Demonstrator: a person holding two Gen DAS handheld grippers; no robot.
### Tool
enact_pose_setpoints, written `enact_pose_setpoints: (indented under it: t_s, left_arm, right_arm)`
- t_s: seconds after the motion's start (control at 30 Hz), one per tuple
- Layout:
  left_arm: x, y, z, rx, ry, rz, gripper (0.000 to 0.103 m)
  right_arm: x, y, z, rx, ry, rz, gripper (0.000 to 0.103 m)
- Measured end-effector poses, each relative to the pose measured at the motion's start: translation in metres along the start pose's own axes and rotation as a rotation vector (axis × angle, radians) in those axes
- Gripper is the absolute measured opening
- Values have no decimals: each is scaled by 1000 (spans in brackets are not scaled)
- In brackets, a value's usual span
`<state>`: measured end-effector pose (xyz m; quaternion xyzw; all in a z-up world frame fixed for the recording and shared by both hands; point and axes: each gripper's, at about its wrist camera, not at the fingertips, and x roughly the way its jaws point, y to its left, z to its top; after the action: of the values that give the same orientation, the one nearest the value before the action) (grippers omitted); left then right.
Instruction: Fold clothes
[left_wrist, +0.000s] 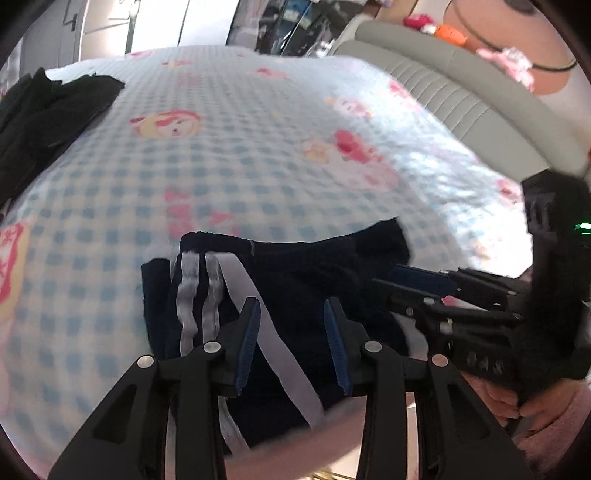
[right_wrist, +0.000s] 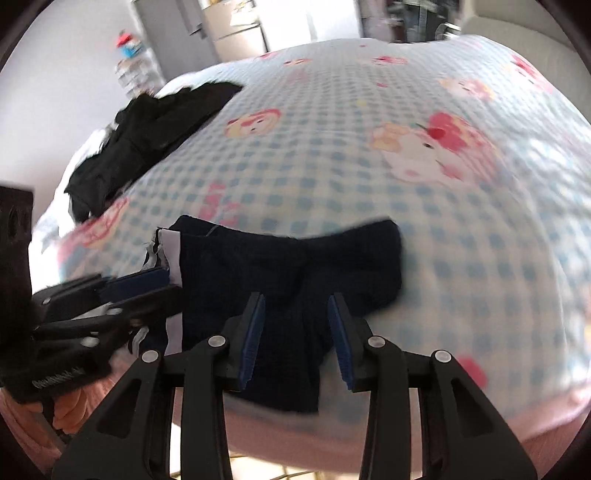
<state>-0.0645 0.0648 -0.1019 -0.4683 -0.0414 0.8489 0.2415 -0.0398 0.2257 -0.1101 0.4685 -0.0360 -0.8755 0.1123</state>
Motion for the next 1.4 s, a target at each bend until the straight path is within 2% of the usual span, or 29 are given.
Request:
enact_pose_setpoints:
  t_s: [0.07,0.17,0.33,0.47,0.5,0.63,0.73,0.9,0.97,1.07,1.1,1.13,1.17,1.2,1.3,1.4]
  left_arm:
    - [9,5,3,-9,20,29,38]
    - [10,19,2,-52,8,17,38]
    - [4,36,-4,-94,-25,-23,38]
    - [3,41,-6,-115,-43,-64,38]
    - [2,41,-6,-117,-51,-80,38]
    - [-7,33,-2,-73,-90,-138,39]
    - [-12,33,3,-67,-107,-85,39]
    - [-19,53,1,-147,-119,-37,39]
    - [-21,63,-4,-176,-114,-23,39]
    - [-16,70,-9,-193,-95,-24,39]
    - [-15,69,-9,-189,-95,-23,37]
    - [-15,68,-9,-178,-98,-18,24]
    - [-15,66,-8,-167,-102,-13,17]
    - [-17,63,-7,-149,-116,-6,14]
    - [-29,55,-2,-107,-164,10,13]
    - [-37,51,5,-88,-199,9,13]
  right_arm:
    - [15,3,3,-44,34,-19,36]
    - [34,3,3,-79,71,-62,36]
    - [29,-20,3,23,6,-85,36]
    - [13,-33,7,85,-72,-152,36]
    - [10,-36,8,96,-82,-153,36]
    - [-1,-33,9,86,-55,-35,37]
    - [0,-12,6,-11,-21,16,38]
    - [8,8,9,-57,-25,7,38]
    - [17,11,14,-67,-14,-8,45]
    - [31,13,19,-71,7,-25,45]
    - [35,13,20,-67,16,-29,45]
    - [38,11,20,-63,22,-33,45]
    - [37,9,20,-56,17,-36,45]
    - [35,8,19,-51,9,-41,45]
    - [26,2,18,-42,-19,-59,45]
    - [20,-5,19,-30,-43,-67,41]
